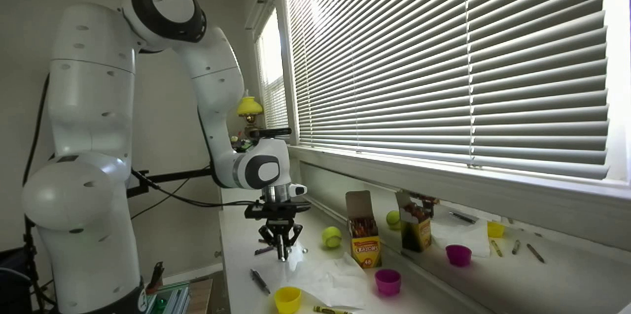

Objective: Move the glass bead to the right

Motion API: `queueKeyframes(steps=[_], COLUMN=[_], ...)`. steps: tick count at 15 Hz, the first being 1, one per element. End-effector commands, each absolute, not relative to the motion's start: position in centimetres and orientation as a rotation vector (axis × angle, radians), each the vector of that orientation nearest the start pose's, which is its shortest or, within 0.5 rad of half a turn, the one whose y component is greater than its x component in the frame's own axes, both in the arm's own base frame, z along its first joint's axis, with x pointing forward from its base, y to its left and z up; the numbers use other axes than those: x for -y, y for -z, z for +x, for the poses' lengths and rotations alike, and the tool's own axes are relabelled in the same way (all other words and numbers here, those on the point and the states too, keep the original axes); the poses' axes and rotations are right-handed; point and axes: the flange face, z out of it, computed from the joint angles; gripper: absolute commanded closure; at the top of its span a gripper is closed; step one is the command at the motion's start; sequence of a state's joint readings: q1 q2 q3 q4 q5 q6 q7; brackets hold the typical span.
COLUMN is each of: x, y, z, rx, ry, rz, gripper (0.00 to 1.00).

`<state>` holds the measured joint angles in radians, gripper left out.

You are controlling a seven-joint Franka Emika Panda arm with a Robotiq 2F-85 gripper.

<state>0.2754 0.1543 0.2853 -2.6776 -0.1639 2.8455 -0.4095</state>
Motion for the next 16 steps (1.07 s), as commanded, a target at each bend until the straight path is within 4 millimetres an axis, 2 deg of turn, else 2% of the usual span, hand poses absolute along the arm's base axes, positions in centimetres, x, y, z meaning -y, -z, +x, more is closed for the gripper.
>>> queueKeyframes(steps=[1,2,4,5,7,11,12,16], x=[-23.61,-23.67,-23.77,-23.82,-23.90,-23.97,-24.05,-24.42], y=[-18.58,-18.59,-18.52,-18.47,-18.40,-18.60,-18.52,-18.22], z=[34.56,34.54,34.52,34.49,34.44,34.37,34.32,33.96], rx=[1.693,1.696,1.705,1.707,1.706,1.713,1.715,1.726], ry=[0.047,0.047,0.041,0.038,0.034,0.038,0.036,0.025], rz=[-2.670,-2.671,-2.668,-2.667,-2.662,-2.662,-2.660,-2.648], gripper=[0.97,0.98,0.87,0.77,0.64,0.49,0.48,0.57])
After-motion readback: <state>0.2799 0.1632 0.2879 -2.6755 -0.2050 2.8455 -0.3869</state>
